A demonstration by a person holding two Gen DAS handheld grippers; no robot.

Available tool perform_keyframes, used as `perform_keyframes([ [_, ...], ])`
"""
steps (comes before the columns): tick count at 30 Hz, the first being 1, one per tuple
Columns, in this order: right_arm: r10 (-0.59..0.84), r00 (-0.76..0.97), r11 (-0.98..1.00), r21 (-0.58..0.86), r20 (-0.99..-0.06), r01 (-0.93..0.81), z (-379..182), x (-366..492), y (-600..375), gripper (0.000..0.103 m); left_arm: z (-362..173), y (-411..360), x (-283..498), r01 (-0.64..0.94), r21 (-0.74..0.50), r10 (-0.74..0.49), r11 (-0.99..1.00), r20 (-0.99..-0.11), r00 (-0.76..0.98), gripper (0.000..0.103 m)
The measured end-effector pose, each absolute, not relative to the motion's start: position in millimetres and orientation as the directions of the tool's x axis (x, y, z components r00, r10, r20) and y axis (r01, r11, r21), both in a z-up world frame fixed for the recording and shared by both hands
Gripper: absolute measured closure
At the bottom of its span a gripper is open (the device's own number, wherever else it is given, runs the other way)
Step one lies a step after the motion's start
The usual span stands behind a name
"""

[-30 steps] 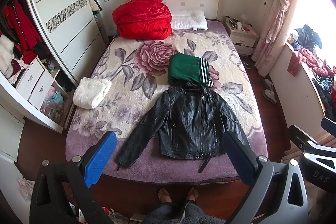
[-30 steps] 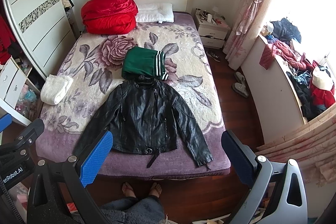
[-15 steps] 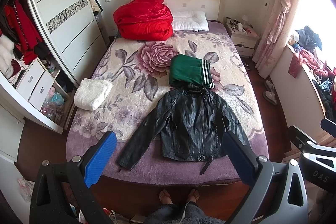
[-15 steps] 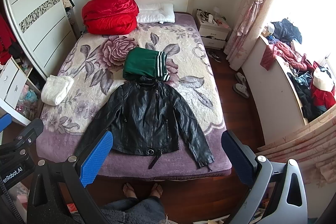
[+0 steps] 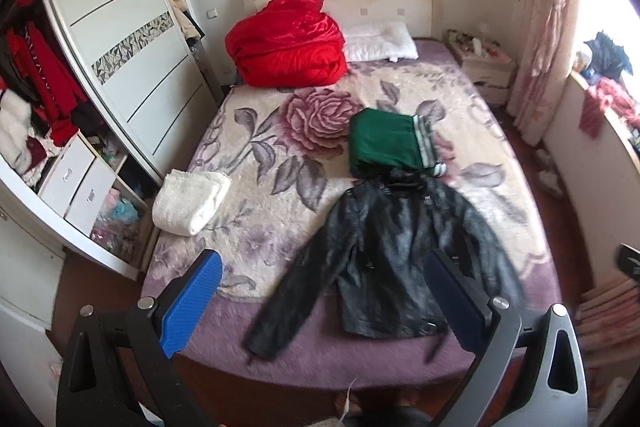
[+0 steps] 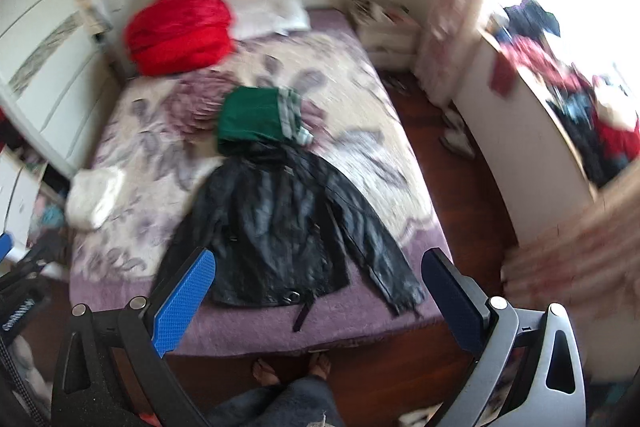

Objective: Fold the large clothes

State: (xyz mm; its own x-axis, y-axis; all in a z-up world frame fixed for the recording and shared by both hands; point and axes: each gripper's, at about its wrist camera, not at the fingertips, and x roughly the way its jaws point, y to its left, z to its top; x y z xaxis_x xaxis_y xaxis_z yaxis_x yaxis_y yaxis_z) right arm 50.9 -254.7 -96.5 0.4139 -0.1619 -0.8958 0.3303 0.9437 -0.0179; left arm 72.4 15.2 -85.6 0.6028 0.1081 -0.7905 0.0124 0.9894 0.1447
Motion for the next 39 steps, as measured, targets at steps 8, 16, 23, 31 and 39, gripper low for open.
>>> perform_keyframes([
  [8, -0.14, 0.194, 0.818, -0.003, -0.971, 0.575, -295.6, 61.1, -408.2, 0.017, -242.5, -2.1, 128.4, 0.022, 0.239, 0.202, 0.971, -0.865, 0.46, 0.0],
  [16, 0.009, 0.065, 0.849, 0.042, -0.998, 0.527, -555.0, 130.3, -552.4, 0.017, -393.9, -32.0, 171.8, 0.04, 0.354, 0.325, 0.935, -0.893, 0.311, 0.0],
  [23, 0.18, -0.061, 0.854, 0.125, -0.982, 0.505, -700.9, 156.1, -592.1, 0.017, -492.5, -62.0, 209.3, 0.056, 0.373, 0.355, 0.926, -0.912, 0.205, 0.0],
  [31, 0.137, -0.087, 0.913, 0.092, -0.987, 0.397, -698.9, 176.6, -595.8, 0.1, -532.4, -100.5, 231.1, 0.135, 0.353, 0.326, 0.926, -0.926, 0.191, 0.0],
  [39, 0.184, 0.121, 0.697, 0.217, -0.975, 0.683, -661.1, 148.7, -686.6, 0.067, -542.6, -125.8, 234.3, 0.191, 0.333, 0.295, 0.923, -0.934, 0.2, 0.0],
])
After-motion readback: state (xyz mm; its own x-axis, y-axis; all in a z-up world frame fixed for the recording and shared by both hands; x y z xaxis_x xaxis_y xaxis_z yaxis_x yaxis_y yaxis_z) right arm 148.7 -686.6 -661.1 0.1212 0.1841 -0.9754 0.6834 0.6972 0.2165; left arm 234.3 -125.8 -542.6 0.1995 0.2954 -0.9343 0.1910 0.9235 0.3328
